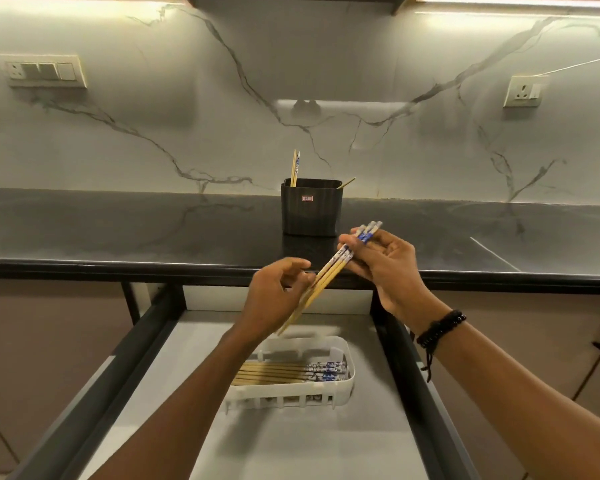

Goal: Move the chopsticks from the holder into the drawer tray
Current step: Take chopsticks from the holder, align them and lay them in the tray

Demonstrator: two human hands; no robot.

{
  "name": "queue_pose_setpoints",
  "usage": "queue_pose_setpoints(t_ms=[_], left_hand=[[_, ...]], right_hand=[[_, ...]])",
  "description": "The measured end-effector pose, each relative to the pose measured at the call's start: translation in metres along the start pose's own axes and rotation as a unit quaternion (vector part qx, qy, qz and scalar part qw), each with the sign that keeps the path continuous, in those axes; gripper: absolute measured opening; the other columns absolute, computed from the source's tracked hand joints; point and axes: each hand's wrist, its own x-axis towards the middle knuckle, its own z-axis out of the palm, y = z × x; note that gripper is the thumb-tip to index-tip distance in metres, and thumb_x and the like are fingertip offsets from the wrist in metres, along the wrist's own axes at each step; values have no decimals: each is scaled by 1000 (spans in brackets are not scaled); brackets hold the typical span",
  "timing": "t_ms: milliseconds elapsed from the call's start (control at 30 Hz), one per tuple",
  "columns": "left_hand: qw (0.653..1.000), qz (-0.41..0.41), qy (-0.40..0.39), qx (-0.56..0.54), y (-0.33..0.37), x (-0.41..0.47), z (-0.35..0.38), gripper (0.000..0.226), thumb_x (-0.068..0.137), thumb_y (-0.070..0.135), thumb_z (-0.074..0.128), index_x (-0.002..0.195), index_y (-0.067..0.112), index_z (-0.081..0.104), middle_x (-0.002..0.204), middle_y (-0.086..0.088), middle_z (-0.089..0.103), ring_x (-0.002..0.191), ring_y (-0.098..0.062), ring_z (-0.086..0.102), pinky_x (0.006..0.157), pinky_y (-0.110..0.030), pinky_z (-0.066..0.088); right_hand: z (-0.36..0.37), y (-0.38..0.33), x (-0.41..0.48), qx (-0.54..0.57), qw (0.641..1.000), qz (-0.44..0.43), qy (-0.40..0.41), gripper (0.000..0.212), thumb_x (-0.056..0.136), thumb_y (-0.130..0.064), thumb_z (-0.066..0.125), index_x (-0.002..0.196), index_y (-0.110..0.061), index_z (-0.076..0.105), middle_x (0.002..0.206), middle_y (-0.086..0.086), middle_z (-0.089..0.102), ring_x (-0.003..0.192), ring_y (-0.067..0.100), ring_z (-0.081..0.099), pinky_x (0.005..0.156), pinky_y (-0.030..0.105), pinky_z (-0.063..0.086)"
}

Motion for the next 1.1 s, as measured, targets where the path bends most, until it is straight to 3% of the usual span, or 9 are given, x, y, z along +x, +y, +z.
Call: queue_pose_setpoints(t_ms=[67,133,233,333,433,600,767,900,1100], left_hand=[[998,33,59,-4,6,-3,4,18,91,29,63,98,15,72,82,7,69,72,-4,65,63,-12,52],[994,-11,-35,-103,13,-7,9,28,94,33,57,92,9,72,73,-1,70,61,-8,64,56,-20,53],[944,-137,-170,-247,21,-16,21,41,97,39,47,107,5,67,93,-11,74,78,-24,71,68,-35,59],[896,-216,-115,-372,23,-16,30,45,94,44,46,117,9,62,111,-11,72,101,-24,70,87,-45,57],[835,-240,-26,-494,27,-11,23,43,98,37,43,120,4,60,114,-16,70,106,-24,69,87,-42,57],[737,-261,51,-621,30,-9,12,34,102,25,43,122,1,58,116,-20,69,106,-30,68,86,-40,57],[716,-259,59,-645,24,-2,-6,31,103,21,43,118,0,59,114,-20,69,100,-27,71,76,-32,61],[707,-275,49,-650,16,1,-20,29,102,19,45,114,-1,61,110,-20,71,93,-25,73,74,-32,61],[707,-297,26,-641,14,0,-18,27,101,19,47,109,-1,63,106,-20,72,85,-23,74,69,-30,62]], right_hand=[[-5,0,2,88,995,12,51,21,87,-8,67,107,-5,65,101,11,73,90,19,74,81,32,61],[-8,2,2,160,983,27,79,16,88,-7,66,104,-9,64,102,10,73,89,16,74,83,33,60],[-7,7,1,253,962,56,86,18,88,-6,65,105,-9,63,104,12,73,93,20,73,80,34,62],[0,13,-6,283,953,90,54,28,78,-10,68,105,-9,63,104,12,73,96,23,73,80,35,61],[9,19,-13,260,957,124,32,39,73,-13,70,111,-7,63,105,14,75,92,25,74,74,33,63],[19,25,-17,229,964,133,30,28,90,-9,64,116,-2,61,109,19,73,92,25,75,69,29,62],[13,21,-16,83,993,84,-20,34,87,-34,62,107,-6,66,100,15,76,90,20,75,80,29,61],[3,17,-12,107,988,83,-69,57,84,-54,49,117,-10,65,115,14,73,108,26,70,95,38,55],[0,18,-15,125,982,95,-110,43,84,-39,56,116,-11,66,119,15,71,111,29,68,95,42,53]])
